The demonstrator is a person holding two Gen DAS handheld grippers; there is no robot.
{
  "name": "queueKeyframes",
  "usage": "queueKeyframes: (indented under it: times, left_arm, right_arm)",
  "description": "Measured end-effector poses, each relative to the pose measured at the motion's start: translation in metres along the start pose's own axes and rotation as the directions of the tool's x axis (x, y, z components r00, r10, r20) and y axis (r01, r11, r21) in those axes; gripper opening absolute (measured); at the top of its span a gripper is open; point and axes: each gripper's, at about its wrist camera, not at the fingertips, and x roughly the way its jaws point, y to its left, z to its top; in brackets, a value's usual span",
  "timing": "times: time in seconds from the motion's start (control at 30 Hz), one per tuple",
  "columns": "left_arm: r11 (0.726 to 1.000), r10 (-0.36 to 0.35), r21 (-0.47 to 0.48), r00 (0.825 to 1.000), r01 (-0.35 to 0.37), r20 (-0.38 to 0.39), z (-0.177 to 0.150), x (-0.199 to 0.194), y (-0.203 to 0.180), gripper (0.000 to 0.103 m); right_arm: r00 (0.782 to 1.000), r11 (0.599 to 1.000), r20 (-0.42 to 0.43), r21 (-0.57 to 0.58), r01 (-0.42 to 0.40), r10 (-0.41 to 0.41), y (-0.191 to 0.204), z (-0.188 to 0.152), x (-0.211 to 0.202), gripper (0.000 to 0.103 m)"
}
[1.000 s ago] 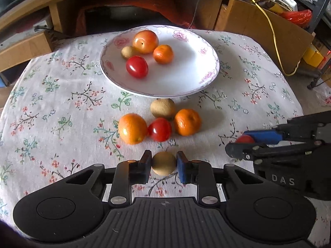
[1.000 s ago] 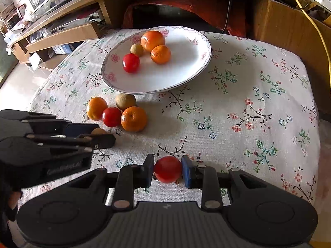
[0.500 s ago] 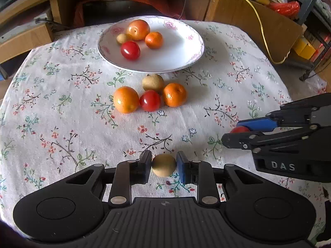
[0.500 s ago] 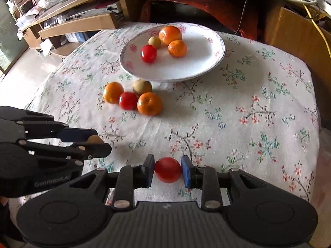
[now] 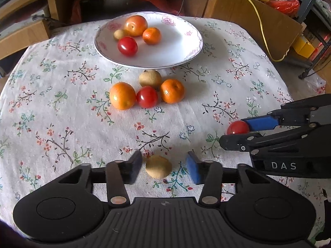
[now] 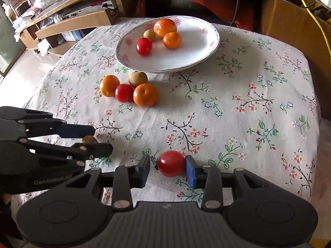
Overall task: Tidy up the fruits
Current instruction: 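Close the left gripper around the small tan fruit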
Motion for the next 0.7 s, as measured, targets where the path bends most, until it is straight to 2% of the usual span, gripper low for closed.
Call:
queueKeyframes:
  times: [0.23, 0.7]
  left_arm:
    - [0.999, 0.016, -0.029, 1.0, -0.016, 0.0, 0.0003, -0.001, 0.0045, 0.062]
    - [0.999, 0.013, -0.045, 1.0, -0.013, -0.006, 0.002, 0.0022, 0.0005, 0.062]
  right_arm:
    - [1.0, 1.0, -0.001, 0.007, 0.002, -0.002, -0.0026, 0.0008, -0.0009, 0.041]
    - [1.0, 1.0, 0.001, 0.029, 0.003, -0.003, -0.0064, 0.0021, -0.002, 0.041]
